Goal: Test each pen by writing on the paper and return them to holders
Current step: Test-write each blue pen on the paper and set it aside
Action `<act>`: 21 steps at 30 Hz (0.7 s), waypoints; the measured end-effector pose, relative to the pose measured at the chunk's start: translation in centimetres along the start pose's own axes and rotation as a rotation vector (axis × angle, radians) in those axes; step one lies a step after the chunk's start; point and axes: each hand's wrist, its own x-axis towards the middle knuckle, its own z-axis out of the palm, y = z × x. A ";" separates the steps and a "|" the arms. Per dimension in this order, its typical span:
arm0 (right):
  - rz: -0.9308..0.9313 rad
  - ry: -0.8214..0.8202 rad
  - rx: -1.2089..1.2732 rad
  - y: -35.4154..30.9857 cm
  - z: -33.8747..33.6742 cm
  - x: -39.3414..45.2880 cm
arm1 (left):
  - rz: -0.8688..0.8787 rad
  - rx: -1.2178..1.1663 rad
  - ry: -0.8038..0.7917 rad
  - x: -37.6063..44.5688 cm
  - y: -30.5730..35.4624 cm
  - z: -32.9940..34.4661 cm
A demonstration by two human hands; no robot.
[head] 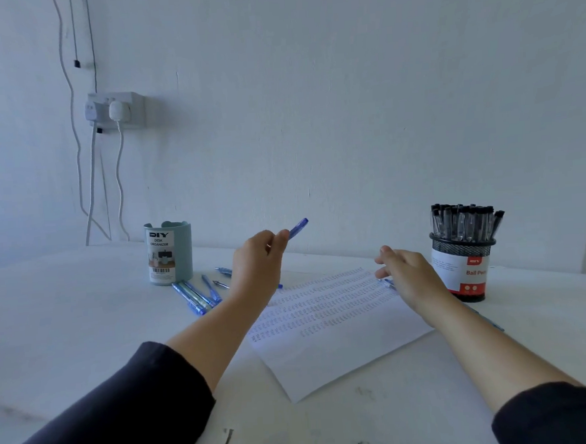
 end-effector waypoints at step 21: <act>-0.016 -0.131 0.354 -3.6 1.0 -1.2 | 0.028 -0.139 -0.292 -2.3 2.2 2.6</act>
